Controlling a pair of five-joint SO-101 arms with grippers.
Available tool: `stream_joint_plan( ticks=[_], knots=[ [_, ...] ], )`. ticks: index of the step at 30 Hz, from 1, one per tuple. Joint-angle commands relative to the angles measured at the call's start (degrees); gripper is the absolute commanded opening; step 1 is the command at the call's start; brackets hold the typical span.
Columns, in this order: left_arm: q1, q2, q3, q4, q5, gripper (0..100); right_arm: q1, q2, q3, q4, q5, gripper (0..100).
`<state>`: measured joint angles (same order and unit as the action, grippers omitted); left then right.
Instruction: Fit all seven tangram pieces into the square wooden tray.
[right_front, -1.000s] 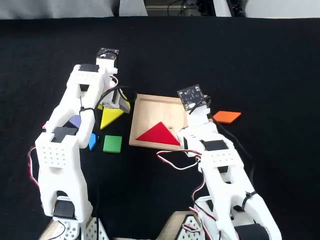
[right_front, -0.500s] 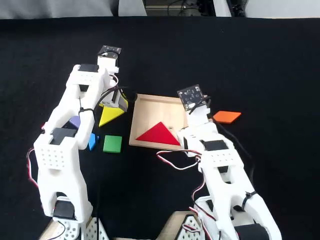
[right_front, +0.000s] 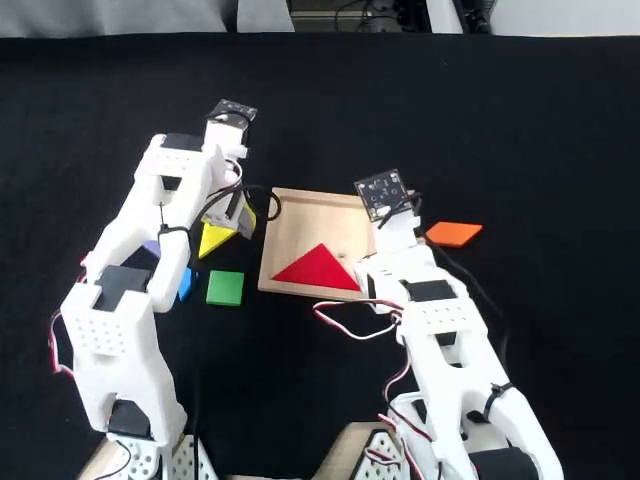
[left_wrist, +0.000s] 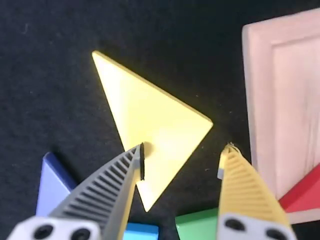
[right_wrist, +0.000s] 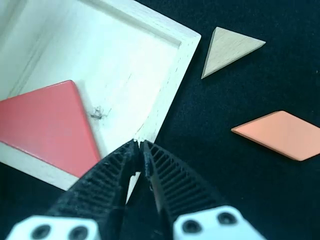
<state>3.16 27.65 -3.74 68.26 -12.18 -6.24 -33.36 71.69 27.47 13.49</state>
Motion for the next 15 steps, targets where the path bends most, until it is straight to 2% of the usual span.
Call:
stream_joint_plan(
  ticks=[1, 4, 9, 15],
  knots=[
    [0.7, -3.6, -1.7, -0.2, 1.1, 25, -0.8, -1.9, -0.3, -1.0, 0.5, 1.1],
    [0.4, -3.5, -1.8, -1.8, 3.8, 25, -0.8, -1.9, -0.3, -1.0, 0.5, 1.1],
    [-1.1, -3.1, -2.0, -3.5, 4.0, 25, -0.8, -1.9, -0.2, -1.0, 0.5, 1.1],
    [-1.1, 3.5, -2.2, -6.2, 4.0, 25, -0.8, -1.9, -0.2, -1.0, 0.5, 1.1]
  ],
)
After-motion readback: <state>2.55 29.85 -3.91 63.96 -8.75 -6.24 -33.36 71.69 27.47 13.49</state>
